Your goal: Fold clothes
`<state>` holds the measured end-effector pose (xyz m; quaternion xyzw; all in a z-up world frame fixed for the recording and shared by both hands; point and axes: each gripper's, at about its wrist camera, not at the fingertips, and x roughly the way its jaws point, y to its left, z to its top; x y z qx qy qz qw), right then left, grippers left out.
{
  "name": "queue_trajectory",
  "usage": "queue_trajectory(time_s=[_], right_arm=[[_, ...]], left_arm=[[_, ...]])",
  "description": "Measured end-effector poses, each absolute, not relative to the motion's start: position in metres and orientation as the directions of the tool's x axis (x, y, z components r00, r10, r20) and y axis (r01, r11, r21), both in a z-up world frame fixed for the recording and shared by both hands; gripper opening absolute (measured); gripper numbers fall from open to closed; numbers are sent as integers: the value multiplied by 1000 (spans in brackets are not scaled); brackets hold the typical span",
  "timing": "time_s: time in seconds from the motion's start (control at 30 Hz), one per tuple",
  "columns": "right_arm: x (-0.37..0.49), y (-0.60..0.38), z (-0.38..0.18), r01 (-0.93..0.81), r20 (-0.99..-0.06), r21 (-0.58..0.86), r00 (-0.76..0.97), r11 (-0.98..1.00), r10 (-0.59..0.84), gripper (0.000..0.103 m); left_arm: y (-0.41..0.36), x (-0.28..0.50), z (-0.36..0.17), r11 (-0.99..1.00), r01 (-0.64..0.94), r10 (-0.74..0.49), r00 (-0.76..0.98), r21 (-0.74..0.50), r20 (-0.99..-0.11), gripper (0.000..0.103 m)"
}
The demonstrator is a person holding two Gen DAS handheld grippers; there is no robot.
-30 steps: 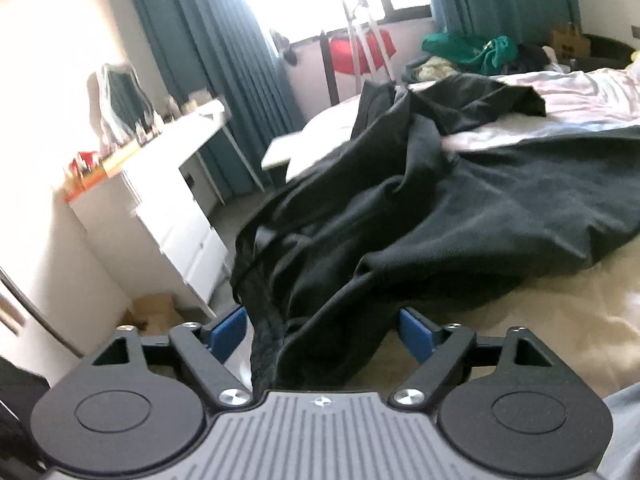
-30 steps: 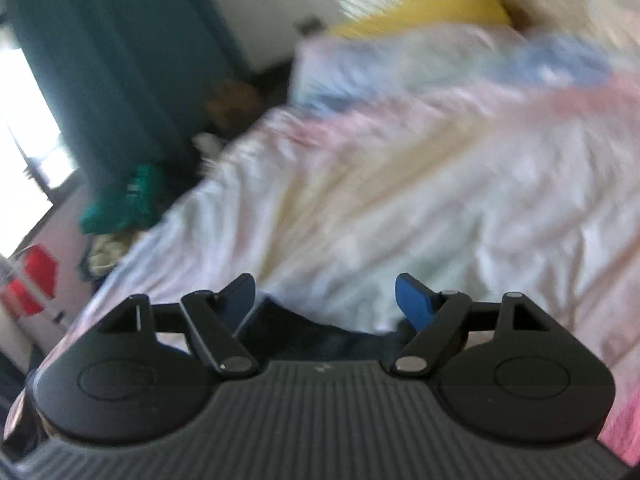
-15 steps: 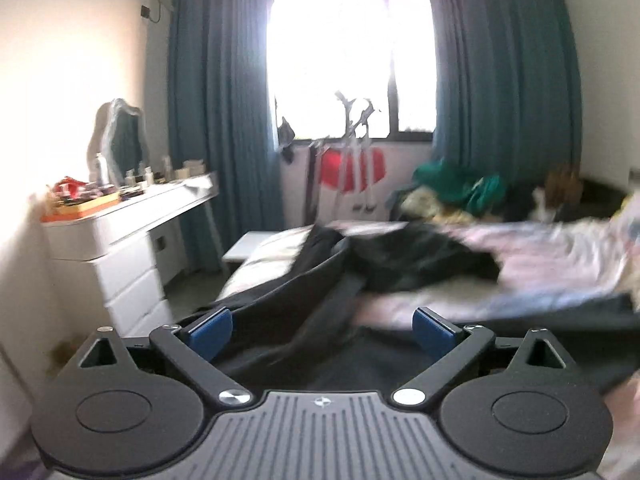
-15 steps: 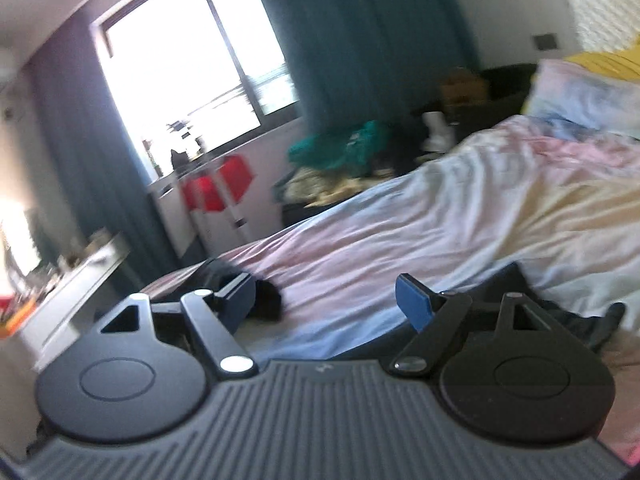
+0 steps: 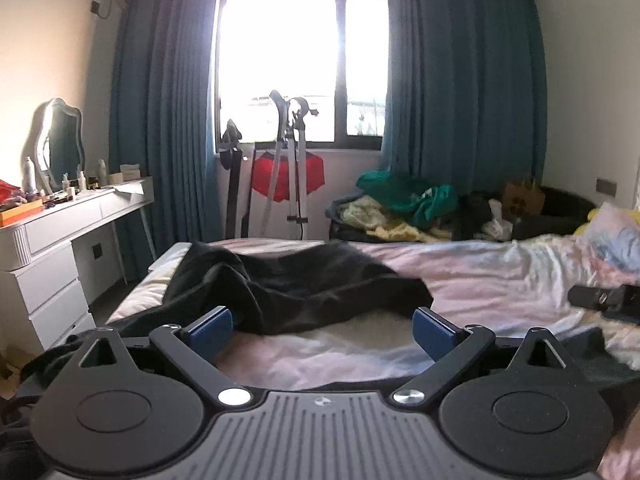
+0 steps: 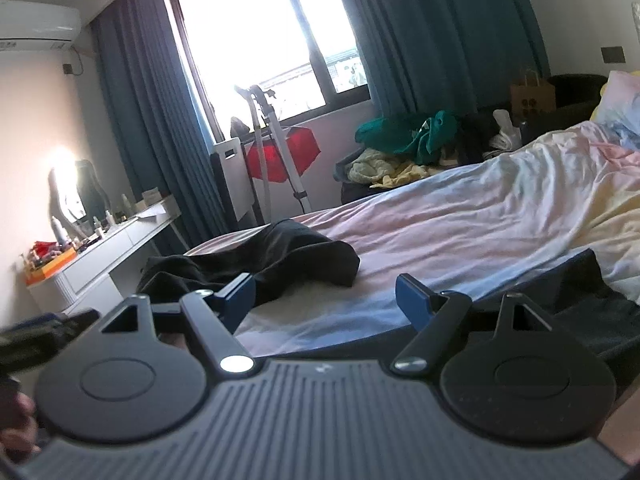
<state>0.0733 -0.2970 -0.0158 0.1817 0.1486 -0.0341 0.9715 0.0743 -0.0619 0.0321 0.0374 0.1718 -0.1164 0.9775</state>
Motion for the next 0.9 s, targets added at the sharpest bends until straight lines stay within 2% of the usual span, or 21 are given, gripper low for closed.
queue_trajectory(time_s=[0.2, 0.4, 0.5, 0.77, 0.9], right_arm=[[92, -286, -36, 99, -349, 359, 936, 928, 35, 80], [133, -282, -66, 83, -425, 487, 892, 869, 154, 80], [179, -286, -74, 113, -467, 571, 859, 813, 208, 80], [342, -299, -111, 238, -463, 754, 854, 612, 238, 81], [412, -308, -139, 322, -471, 786, 865, 528, 174, 80]], left_arm=[[-51, 110, -24, 975, 222, -208, 886, -16, -415, 97], [-39, 123, -33, 979, 204, -196, 876, -31, -440, 97], [-31, 127, -38, 980, 194, -197, 880, -51, -433, 97], [-2, 152, -68, 963, 167, -251, 845, -214, -472, 98], [10, 172, -91, 941, 162, -295, 821, -296, -488, 98]])
